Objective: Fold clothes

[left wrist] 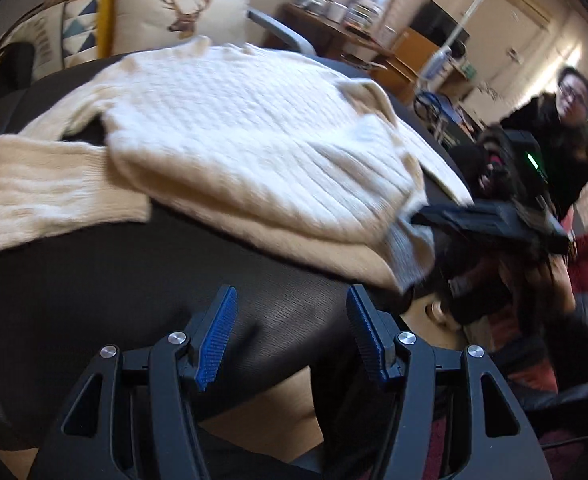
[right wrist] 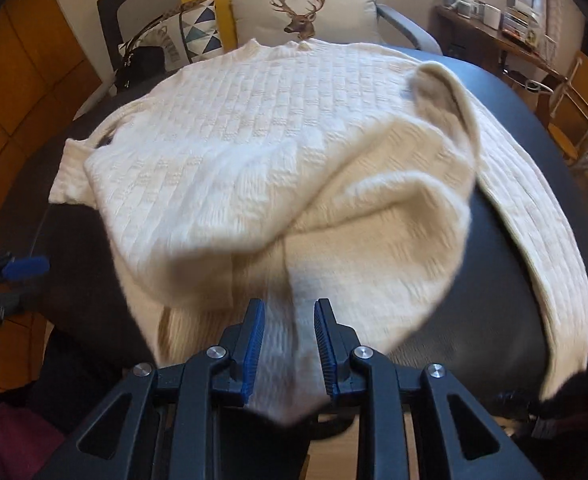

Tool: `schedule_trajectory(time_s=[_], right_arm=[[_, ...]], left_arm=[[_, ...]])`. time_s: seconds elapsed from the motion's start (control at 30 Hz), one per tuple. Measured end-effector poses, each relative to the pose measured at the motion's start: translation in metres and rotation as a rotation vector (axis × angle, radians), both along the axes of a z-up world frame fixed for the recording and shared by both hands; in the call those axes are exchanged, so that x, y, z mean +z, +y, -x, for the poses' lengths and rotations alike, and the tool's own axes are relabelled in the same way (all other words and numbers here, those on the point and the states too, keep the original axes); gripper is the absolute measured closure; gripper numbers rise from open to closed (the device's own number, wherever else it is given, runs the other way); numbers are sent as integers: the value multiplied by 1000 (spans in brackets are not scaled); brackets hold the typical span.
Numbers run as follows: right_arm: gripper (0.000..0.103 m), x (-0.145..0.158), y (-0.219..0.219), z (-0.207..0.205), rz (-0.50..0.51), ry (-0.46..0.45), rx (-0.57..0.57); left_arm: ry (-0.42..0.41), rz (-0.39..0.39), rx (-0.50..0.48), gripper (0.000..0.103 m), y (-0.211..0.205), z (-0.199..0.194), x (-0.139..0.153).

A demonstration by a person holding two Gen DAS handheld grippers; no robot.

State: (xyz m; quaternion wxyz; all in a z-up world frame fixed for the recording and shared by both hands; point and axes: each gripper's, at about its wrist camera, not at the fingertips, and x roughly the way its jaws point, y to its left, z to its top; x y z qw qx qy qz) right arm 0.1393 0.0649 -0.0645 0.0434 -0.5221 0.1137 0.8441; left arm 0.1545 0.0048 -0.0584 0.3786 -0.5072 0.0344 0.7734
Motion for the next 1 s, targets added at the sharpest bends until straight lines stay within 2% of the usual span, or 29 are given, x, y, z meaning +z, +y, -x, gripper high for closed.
schedule_trajectory(time_s=[0.13, 0.23, 0.27, 0.33, 0.43, 0.53, 0.63, 0.77, 0.83, 0.9, 0.97, 1.0], right_arm=[[77, -26, 5, 30, -69, -72, -3], [76, -30, 9, 33, -71, -63, -11], [82, -31, 9, 34, -76, -72, -9], [100, -24, 9, 30, -102, -67, -41], [101, 1, 17, 16, -13, 17, -82], [101, 50, 19, -20, -42, 106, -117], [101, 87, 46, -84, -76, 146, -212], [101, 79, 81, -157, -89, 59, -372], [101, 56, 96, -184, -124, -37, -489], [98, 41, 103, -198, -142, -54, -560], [98, 38, 95, -187, -96, -13, -508], [98, 47, 80, -172, -135, 38, -434]], left_arm=[[-5, 9, -38, 43, 9, -7, -3], [-9, 12, -45, 43, 11, -6, -4], [-13, 11, -40, 43, 10, -5, -5], [-21, 4, -27, 43, 8, -1, -6], [-36, -15, -3, 43, 3, 6, -6], [-31, -22, 7, 43, -2, 10, -5], [-43, -33, 26, 43, -7, 16, -7], [-76, -52, 49, 43, -10, 22, -13], [-90, -50, 55, 43, -9, 25, -17], [-96, -45, 57, 43, -9, 26, -18], [-98, -37, 52, 43, -8, 26, -18], [-96, -31, 51, 43, -7, 26, -18]])
